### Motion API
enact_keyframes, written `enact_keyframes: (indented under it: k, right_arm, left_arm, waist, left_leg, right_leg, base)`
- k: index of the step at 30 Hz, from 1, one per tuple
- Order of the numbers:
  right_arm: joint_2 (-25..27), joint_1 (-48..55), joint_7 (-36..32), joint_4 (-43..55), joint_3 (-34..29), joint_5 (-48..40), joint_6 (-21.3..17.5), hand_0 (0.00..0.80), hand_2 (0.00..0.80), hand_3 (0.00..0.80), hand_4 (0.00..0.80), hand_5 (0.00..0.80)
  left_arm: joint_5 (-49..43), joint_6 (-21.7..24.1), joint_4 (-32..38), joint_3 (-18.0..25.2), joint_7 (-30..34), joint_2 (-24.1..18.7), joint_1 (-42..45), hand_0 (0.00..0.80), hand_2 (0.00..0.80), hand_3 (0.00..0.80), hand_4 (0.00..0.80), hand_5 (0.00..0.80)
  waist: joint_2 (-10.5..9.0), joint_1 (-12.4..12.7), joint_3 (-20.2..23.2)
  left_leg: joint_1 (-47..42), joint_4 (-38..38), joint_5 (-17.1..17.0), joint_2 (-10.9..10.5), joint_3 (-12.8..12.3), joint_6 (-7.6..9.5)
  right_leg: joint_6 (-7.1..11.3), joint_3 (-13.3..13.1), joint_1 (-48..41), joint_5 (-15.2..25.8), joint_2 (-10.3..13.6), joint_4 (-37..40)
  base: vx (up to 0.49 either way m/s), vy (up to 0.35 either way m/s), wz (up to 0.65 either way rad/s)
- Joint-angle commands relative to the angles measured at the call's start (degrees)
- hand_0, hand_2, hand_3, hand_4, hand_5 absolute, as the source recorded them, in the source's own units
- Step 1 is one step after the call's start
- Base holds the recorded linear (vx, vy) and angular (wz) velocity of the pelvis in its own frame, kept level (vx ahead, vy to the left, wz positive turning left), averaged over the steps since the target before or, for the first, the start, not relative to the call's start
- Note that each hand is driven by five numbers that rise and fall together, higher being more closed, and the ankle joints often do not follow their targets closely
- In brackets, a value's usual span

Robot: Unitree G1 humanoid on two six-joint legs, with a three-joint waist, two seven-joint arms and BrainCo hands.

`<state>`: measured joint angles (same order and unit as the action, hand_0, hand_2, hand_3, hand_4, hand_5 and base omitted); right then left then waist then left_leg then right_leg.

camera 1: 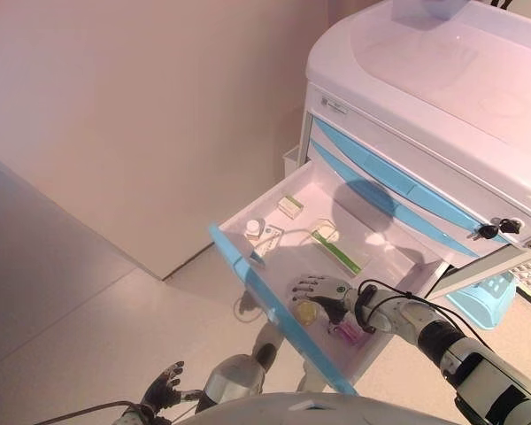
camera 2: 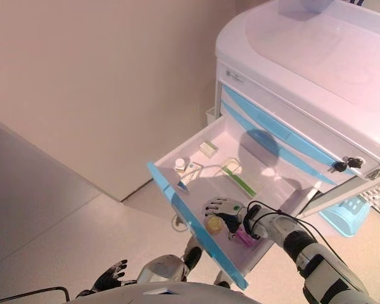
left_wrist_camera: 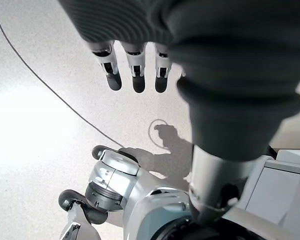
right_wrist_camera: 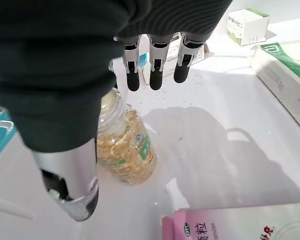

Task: Open the drawer and pick up the medicine

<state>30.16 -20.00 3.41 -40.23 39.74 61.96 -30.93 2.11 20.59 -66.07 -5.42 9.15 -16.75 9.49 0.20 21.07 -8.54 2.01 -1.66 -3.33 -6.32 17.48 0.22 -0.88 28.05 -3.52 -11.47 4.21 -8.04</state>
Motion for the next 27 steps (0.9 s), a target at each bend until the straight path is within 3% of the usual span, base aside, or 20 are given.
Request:
enact_keyframes:
  k: [1,19,20,21,23,24,27]
  right_arm:
    - [0.43,0.76,3.25,3.44,1.03,-1.59,0.84,0.000,0.000,0.000,0.000,0.000]
    - [-1.33,0.99,2.66,2.50,2.21,-1.43,1.16,0.000,0.000,0.000,0.000,0.000]
    - [-1.37,1.05,2.68,2.54,2.30,-1.52,1.14,0.129,0.129,0.129,0.129,0.129]
    - [-1.47,1.18,2.70,2.68,2.38,-1.61,1.13,0.414,0.414,0.414,0.414,0.414]
    - [-1.69,1.26,3.02,2.61,2.55,-1.95,1.32,0.533,0.533,0.533,0.533,0.533]
    - [-1.96,1.36,3.51,2.31,2.55,-1.76,1.13,0.784,0.784,0.784,0.784,0.784]
    - [-2.41,1.54,4.54,1.81,2.63,-1.54,1.14,0.800,0.800,0.800,0.800,0.800]
  left_arm:
    - [-1.65,2.31,-0.10,-2.22,-0.56,0.77,0.02,0.000,0.000,0.000,0.000,0.000]
    - [-1.71,2.48,-0.21,-2.21,-0.51,0.81,0.29,0.000,0.000,0.000,0.000,0.000]
    - [-1.63,2.53,-0.20,-2.29,-0.54,0.78,0.31,0.000,0.000,0.000,0.000,0.000]
    - [-1.68,2.58,-0.19,-2.33,-0.58,0.80,0.34,0.000,0.000,0.000,0.000,0.000]
    - [-1.80,2.68,-0.22,-2.34,-0.69,0.89,0.39,0.000,0.000,0.000,0.000,0.000]
    - [-1.77,2.70,-0.18,-2.45,-0.78,0.94,0.42,0.000,0.000,0.000,0.000,0.000]
    - [-1.73,2.55,-0.08,-2.58,-0.74,0.98,0.32,0.000,0.000,0.000,0.000,0.000]
  waist:
    - [-0.06,1.10,0.13]
    - [0.62,1.90,-0.12]
    - [0.63,1.92,-0.17]
    - [0.65,1.98,-0.18]
    - [0.67,2.09,-0.18]
    - [0.71,2.22,-0.18]
    - [0.89,2.34,-0.24]
  left_leg:
    - [0.24,1.08,3.69,-1.84,1.11,-2.25]
    - [0.56,1.04,3.50,-2.25,1.96,-2.13]
    - [0.55,1.04,3.50,-2.28,1.99,-2.11]
    - [0.56,1.02,3.49,-2.34,2.05,-2.10]
    - [0.55,1.07,3.49,-2.35,2.14,-2.10]
    - [0.61,1.07,3.46,-2.41,2.23,-2.10]
    - [0.69,1.08,3.39,-2.53,2.45,-2.04]
  right_leg:
    - [0.99,-0.68,-0.57,-0.39,0.93,-1.11]
    - [0.98,0.21,-0.50,-0.72,1.45,-1.65]
    - [0.99,0.24,-0.53,-0.71,1.46,-1.66]
    - [1.00,0.29,-0.56,-0.72,1.47,-1.67]
    - [1.01,0.40,-0.58,-0.72,1.47,-1.65]
    - [1.03,0.52,-0.60,-0.70,1.51,-1.62]
    - [1.06,0.61,-0.54,-0.66,1.59,-1.63]
  base:
    - [0.016,0.016,0.05]
    - [0.004,0.004,0.02]
    - [0.000,0.000,0.00]
    - [0.000,0.000,0.00]
    - [0.000,0.000,0.00]
    - [0.000,0.000,0.00]
    - [0.000,0.000,0.00]
